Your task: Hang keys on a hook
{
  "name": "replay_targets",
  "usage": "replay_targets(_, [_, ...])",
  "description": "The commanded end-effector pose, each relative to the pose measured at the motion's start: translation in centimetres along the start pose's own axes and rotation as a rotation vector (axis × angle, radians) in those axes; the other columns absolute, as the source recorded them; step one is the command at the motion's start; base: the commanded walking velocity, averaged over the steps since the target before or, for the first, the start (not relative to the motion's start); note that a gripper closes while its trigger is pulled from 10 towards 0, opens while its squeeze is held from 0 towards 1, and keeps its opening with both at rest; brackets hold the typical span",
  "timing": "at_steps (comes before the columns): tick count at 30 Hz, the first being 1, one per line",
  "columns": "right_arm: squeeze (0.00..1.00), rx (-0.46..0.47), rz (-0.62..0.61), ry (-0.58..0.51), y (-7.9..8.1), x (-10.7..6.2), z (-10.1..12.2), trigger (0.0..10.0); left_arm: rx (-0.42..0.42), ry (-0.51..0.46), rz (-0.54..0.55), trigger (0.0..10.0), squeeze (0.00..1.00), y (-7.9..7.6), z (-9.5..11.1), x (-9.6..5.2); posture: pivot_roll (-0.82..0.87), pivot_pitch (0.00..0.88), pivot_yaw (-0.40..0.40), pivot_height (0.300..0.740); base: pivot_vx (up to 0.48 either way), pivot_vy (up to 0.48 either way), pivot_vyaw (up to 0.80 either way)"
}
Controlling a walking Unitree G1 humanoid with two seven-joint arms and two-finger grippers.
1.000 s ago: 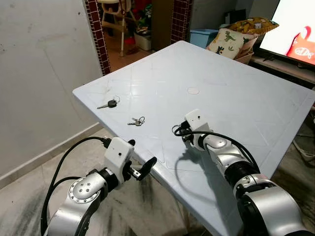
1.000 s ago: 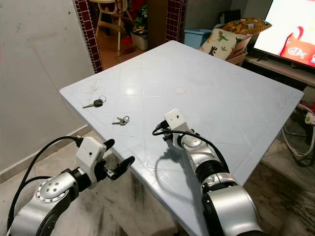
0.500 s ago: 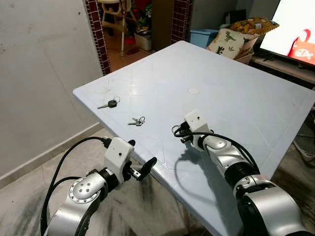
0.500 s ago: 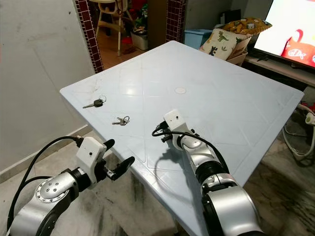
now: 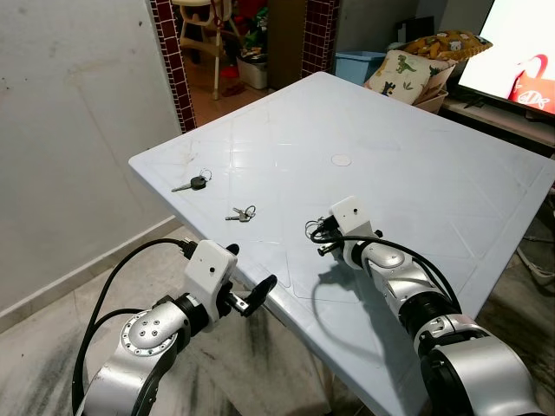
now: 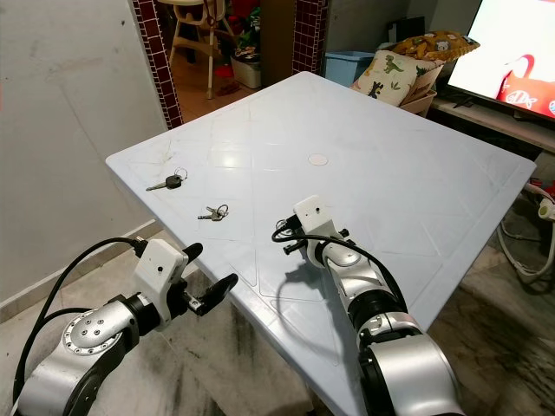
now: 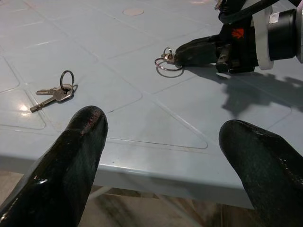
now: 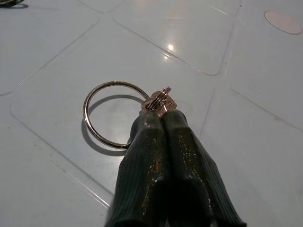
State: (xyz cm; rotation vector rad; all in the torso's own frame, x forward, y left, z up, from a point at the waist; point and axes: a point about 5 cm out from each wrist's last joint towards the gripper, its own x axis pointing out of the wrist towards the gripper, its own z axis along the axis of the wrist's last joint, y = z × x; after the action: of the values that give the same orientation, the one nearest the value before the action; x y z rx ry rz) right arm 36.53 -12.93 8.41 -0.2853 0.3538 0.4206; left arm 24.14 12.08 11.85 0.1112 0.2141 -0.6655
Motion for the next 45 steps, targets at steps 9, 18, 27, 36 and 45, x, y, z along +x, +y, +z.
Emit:
replay_targets(9, [0.00, 0.144, -0.098, -0.140, -1.4, -0.4, 1.4, 0.0, 0.019, -0.018, 0.067, 10.0, 0.00, 1.0, 0.3, 0.1, 0.10, 0.000, 0.012, 0.740, 0.000, 0.000, 0.00])
replay_targets(18, [0.00, 0.140, -0.130, -0.265, -2.5, -1.0, 3.3, 0.0, 0.022, -0.052, 0.145, 10.0, 0.00, 2.2, 0.9, 0.6, 0.09, 0.000, 0.011, 0.740, 0.000, 0.000, 0.00])
replay_targets(27, [1.00, 0.018, -0.071, -0.257, -1.1, -0.8, 3.2, 10.0, 0.014, -0.068, 0.156, 10.0, 0.00, 2.1, 0.9, 1.0, 0.08, 0.000, -0.001, 0.740, 0.000, 0.000, 0.00])
replay_targets(36, [1.00, -0.001, -0.034, -0.229, -0.3, -0.4, 3.4, 10.0, 0.004, -0.072, 0.142, 10.0, 0.00, 1.7, 0.9, 1.0, 0.09, 0.000, 0.011, 0.740, 0.000, 0.000, 0.00])
replay_targets(45, [1.00, -0.005, -0.040, -0.208, 0.0, -0.3, 3.1, 10.0, -0.001, -0.061, 0.130, 10.0, 0.00, 1.4, 0.8, 0.6, 0.09, 0.000, 0.022, 0.740, 0.000, 0.000, 0.00])
